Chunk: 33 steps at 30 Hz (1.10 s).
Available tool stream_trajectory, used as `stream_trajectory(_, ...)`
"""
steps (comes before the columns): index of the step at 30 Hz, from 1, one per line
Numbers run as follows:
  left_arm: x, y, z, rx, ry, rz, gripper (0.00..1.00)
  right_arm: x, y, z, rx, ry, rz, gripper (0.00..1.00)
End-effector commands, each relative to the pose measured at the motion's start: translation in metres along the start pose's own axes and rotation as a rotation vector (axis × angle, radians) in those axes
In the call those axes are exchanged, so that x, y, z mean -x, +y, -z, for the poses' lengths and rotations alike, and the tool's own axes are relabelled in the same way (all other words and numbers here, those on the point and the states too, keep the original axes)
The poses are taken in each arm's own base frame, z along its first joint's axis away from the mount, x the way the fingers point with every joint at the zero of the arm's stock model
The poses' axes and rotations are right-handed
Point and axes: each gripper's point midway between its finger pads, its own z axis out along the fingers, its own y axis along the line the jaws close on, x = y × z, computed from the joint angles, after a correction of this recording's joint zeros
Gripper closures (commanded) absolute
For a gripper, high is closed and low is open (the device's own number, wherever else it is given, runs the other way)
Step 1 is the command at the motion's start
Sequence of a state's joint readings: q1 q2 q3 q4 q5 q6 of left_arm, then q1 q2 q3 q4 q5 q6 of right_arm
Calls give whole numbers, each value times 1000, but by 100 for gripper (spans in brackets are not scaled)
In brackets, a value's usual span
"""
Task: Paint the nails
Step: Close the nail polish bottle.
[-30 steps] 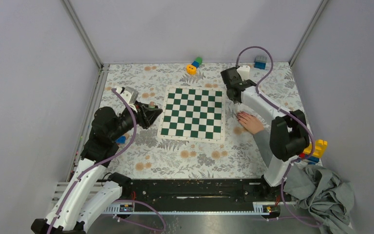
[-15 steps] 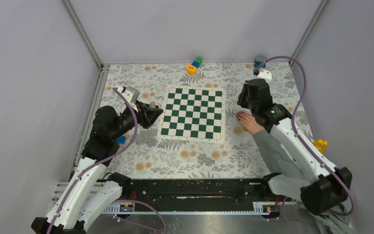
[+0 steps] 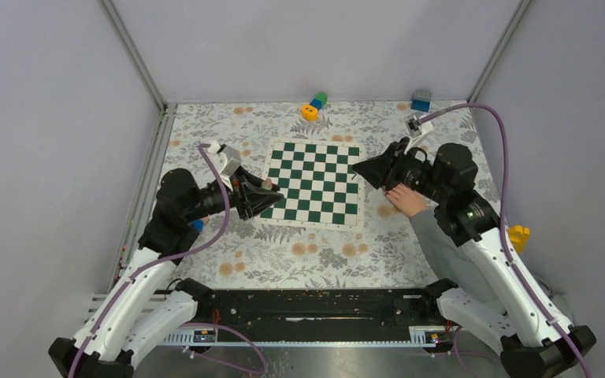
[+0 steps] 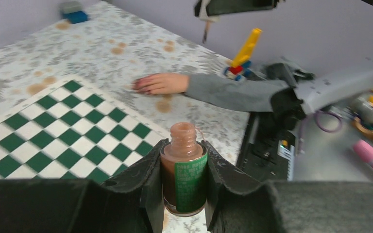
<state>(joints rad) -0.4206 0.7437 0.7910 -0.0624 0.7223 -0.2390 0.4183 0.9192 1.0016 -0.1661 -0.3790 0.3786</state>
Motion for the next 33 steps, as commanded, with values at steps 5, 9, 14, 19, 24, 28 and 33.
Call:
stream_trajectory(5, -5, -66, -9, -361, 58, -15, 100, 23, 105, 29, 554, -52, 11, 100)
stream_trajectory(9, -11, -81, -10, -440, 89, -2, 100, 27, 130, 39, 682, -54, 26, 100)
stream_trajectory(14, -16, -97, -8, -533, 127, 23, 100, 23, 154, 41, 733, -42, 54, 100)
stream_trajectory(19, -17, -101, -6, -549, 124, 18, 100, 12, 171, 35, 767, 3, 80, 100)
stream_trajectory(24, -17, -102, -6, -559, 128, 18, 100, 7, 184, 31, 809, 16, 69, 100)
stream_trajectory(28, -17, -103, -6, -558, 127, 16, 100, 2, 187, 23, 812, 38, 54, 100)
stream_trajectory(33, -18, -102, -6, -555, 128, 18, 100, 0, 188, 17, 803, 43, 46, 100)
